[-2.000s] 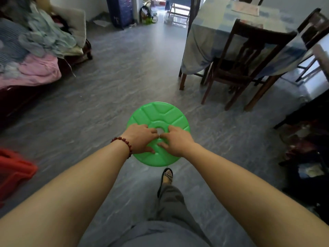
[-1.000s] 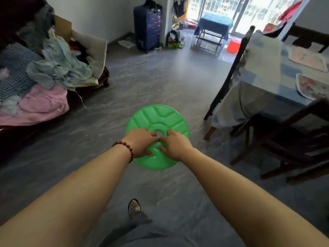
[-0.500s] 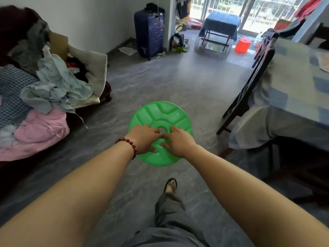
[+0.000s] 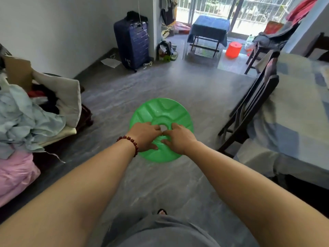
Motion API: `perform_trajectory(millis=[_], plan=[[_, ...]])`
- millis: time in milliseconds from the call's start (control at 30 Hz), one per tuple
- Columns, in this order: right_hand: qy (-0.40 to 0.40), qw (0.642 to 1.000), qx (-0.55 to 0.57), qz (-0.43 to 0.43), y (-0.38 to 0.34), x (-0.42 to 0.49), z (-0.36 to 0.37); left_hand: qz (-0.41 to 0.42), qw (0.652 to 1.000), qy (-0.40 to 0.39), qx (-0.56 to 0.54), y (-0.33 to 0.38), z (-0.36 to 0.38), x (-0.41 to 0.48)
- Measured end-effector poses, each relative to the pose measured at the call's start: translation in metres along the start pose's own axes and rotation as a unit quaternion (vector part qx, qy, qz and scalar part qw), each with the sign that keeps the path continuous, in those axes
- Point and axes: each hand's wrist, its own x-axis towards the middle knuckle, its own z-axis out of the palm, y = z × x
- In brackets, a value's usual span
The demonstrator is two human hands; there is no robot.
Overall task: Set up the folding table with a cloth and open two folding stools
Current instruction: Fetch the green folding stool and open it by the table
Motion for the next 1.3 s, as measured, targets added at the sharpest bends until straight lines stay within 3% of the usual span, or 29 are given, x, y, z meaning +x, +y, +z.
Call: perform_trajectory(millis=[733,1300], plan=[[-0.021,0.992,0.023,0.123,0.259,0.3,-0.125,0.118,0.993,0.01,0.002,-0.146,-0.086,0.419],[-0.01,0.993,0.04,0.115,0.45,0.563,-0.227,0.122,0.992,0.005,0.027,-0.28,-0.164,0.722]])
